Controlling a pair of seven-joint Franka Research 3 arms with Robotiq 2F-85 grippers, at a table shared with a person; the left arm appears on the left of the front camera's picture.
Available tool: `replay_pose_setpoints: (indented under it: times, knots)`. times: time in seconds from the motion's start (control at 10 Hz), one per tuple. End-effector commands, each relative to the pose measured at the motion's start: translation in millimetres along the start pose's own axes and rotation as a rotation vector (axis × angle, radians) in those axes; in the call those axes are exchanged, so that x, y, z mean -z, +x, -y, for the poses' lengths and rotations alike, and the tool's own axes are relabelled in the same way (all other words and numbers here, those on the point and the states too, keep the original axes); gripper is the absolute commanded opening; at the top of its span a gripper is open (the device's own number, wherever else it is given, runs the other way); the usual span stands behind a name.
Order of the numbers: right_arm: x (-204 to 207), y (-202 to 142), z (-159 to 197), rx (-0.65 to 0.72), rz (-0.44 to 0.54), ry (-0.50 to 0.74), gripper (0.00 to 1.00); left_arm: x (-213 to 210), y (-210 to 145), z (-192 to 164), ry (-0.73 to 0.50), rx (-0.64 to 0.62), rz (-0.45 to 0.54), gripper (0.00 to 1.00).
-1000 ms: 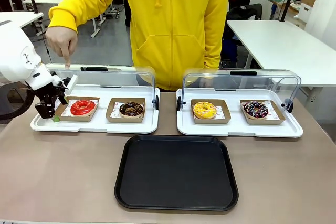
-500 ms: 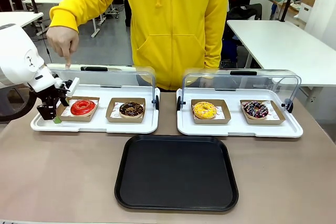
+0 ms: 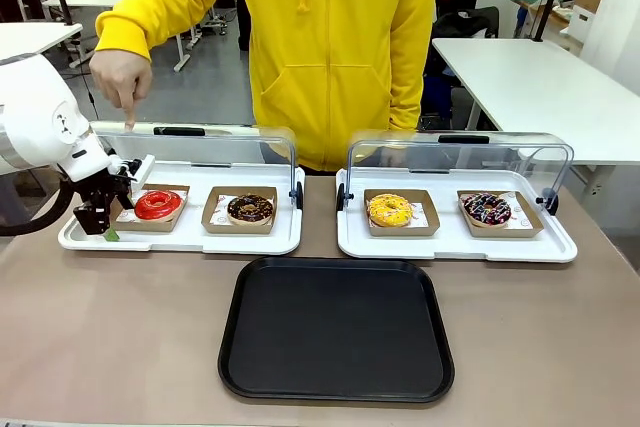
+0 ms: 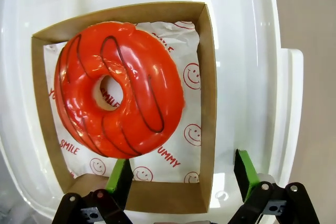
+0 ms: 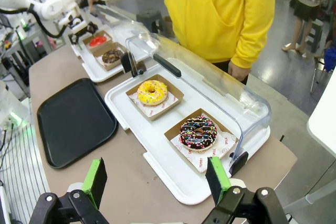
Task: Move the first donut from the left to the tray.
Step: Pick up the Paper togo box containing the Donut indicated by the person and place it on the Handle tray.
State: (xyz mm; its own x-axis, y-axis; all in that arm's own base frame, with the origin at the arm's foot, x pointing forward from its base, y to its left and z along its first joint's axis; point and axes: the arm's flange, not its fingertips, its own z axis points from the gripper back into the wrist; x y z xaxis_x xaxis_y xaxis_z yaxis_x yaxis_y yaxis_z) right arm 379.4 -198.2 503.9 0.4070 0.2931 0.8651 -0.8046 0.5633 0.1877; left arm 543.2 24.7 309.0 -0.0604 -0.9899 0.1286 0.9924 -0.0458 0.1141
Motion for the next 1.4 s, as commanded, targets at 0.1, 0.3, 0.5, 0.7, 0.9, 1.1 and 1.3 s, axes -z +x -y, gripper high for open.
replay_pose_setpoints:
  times: [0.1,0.3,0.5,0.7,0.9,1.1,1.3]
  knots:
    - [0.7,0.9,1.3,-0.026,0.029,0.001,1.00,-2.0,1.5,-6.6,-0.011,-0.006,-0.038,0.40]
    - [0.7,0.9,1.3,-0.026,0.029,0.001,1.00,-4.2,1.6,-5.3,-0.009,-0.013,-0.046,0.00]
    - [0.7,0.9,1.3,-0.026,0.029,0.001,1.00,-5.5,2.5,-4.8,-0.027,-0.013,-0.043,0.12]
    - [0.7,0.9,1.3,-0.026,0.029,0.001,1.00,-6.5,2.6,-3.6,-0.040,-0.010,-0.053,0.00]
    - [0.7,0.9,1.3,-0.026,0.029,0.001,1.00,-6.2,2.4,-3.3,-0.066,-0.016,-0.054,0.00]
    - [0.7,0.9,1.3,-0.026,0.029,0.001,1.00,-5.0,-0.1,-4.8,-0.110,-0.060,-0.017,0.00]
    - [0.7,0.9,1.3,-0.026,0.029,0.001,1.00,-8.3,1.5,-2.0,-0.039,-0.003,-0.032,0.00]
